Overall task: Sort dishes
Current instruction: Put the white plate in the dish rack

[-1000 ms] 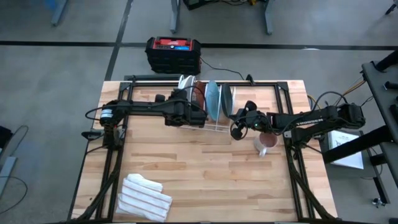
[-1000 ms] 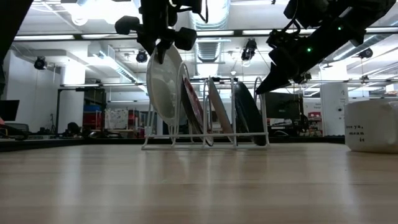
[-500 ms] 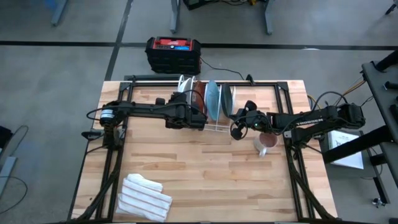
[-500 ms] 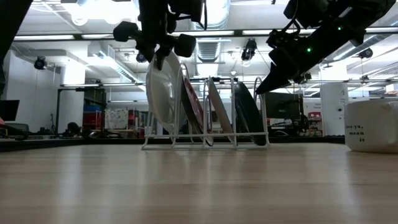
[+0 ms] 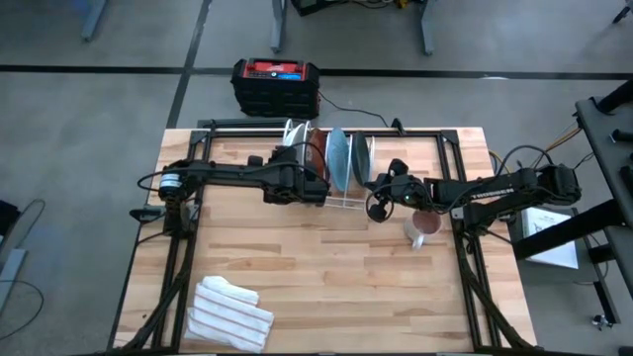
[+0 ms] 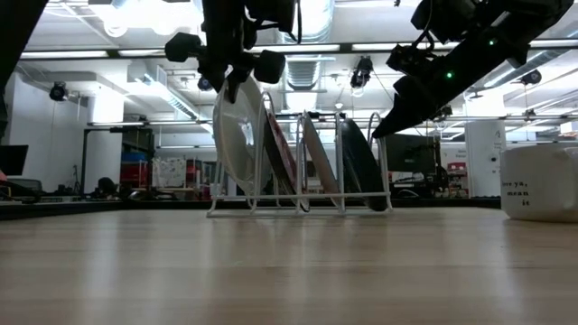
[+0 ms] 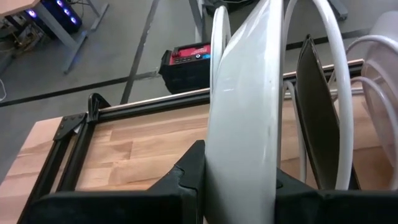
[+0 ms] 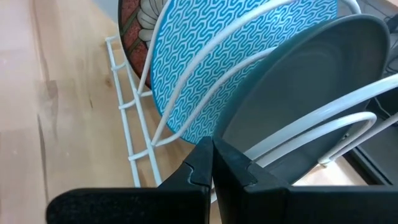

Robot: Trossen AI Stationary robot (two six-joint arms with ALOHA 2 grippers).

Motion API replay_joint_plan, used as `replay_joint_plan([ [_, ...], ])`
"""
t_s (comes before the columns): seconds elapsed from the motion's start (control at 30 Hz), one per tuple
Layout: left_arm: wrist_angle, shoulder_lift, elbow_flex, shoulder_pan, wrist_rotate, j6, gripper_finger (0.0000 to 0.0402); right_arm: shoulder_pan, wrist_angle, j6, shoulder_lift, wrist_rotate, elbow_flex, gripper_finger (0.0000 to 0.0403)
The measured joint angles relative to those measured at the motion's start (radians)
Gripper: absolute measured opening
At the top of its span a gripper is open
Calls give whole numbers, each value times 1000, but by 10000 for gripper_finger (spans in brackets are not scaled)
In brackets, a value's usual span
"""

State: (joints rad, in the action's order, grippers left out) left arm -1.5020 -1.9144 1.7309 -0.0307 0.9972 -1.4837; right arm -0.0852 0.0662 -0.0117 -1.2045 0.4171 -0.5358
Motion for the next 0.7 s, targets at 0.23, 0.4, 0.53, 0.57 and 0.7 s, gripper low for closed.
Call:
replay_joint_plan([
  [0.23, 0, 0, 0, 0, -15, 0, 46, -13, -2, 48, 0, -4, 0, 0],
  [0.4, 4, -13, 0, -3, -19, 0, 46, -15, -3, 63, 0, -3, 0, 0],
  [0.53, 10, -41, 1, -4, -10, 1, 46, -18, -10, 63, 0, -2, 0, 0],
  [0.57, 9, -44, 3, -4, -9, 1, 46, -20, -13, 61, 0, -1, 0, 0],
  [0.7, 6, -68, 6, -5, 6, -14, 46, -21, -19, 64, 0, -2, 0, 0],
])
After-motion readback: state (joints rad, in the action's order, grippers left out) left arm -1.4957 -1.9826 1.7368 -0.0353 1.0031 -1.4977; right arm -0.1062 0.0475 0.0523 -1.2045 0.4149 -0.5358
